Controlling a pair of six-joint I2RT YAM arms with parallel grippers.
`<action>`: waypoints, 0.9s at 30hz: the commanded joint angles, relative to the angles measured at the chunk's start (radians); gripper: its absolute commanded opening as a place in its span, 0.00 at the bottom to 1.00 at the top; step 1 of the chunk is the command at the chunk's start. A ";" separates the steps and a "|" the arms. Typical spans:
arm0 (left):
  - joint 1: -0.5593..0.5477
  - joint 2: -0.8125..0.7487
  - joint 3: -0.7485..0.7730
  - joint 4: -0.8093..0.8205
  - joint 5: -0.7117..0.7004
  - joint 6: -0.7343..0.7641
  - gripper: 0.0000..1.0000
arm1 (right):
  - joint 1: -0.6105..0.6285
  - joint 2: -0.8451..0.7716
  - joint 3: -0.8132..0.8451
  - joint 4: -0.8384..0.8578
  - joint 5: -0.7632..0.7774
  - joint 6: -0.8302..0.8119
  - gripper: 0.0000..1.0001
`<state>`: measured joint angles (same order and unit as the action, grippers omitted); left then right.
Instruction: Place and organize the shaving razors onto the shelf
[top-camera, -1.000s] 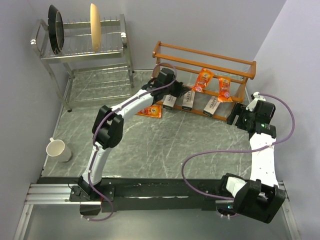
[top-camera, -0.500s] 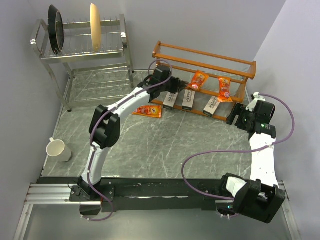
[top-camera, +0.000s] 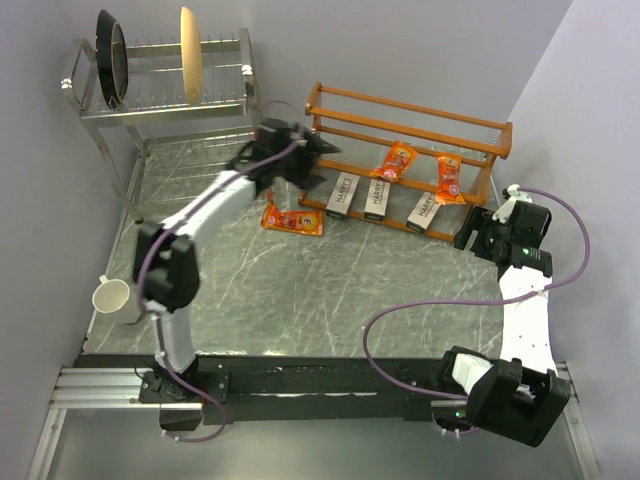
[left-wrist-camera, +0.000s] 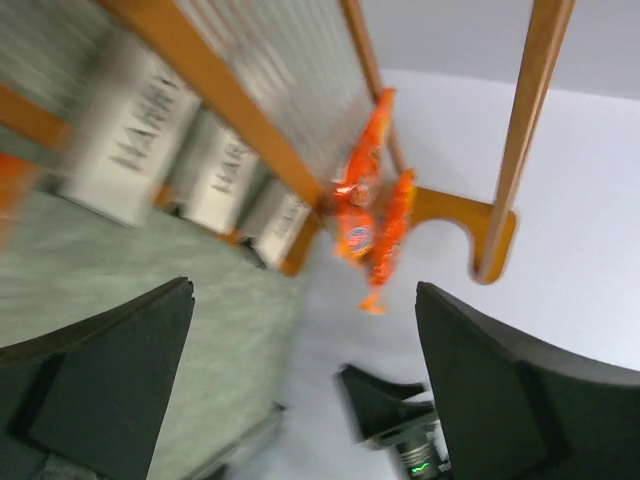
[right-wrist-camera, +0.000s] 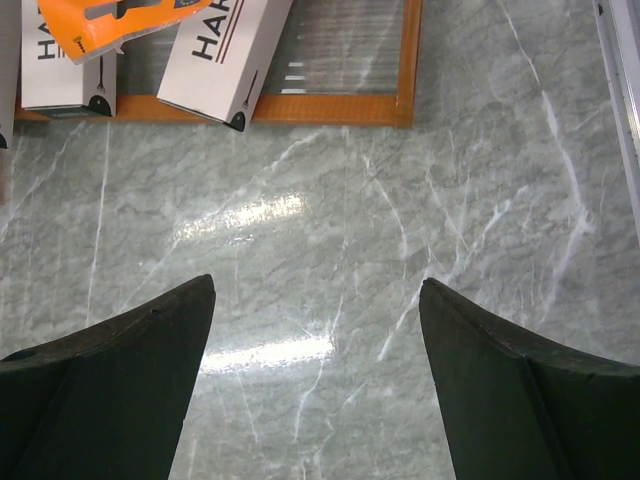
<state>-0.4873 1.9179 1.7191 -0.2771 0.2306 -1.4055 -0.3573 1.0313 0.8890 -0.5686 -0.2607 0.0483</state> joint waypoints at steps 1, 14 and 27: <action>0.096 -0.164 -0.228 0.156 0.201 0.451 0.99 | -0.008 0.001 0.005 0.035 -0.021 -0.008 0.90; 0.154 0.010 -0.043 -0.456 0.421 2.331 1.00 | -0.006 -0.030 0.004 0.023 -0.114 -0.093 0.91; 0.102 0.227 0.120 -0.657 0.155 2.737 1.00 | -0.006 -0.040 -0.009 0.022 -0.137 -0.107 0.91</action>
<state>-0.3447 2.1902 1.9621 -0.9600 0.4866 1.2030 -0.3580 1.0115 0.8890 -0.5694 -0.3782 -0.0463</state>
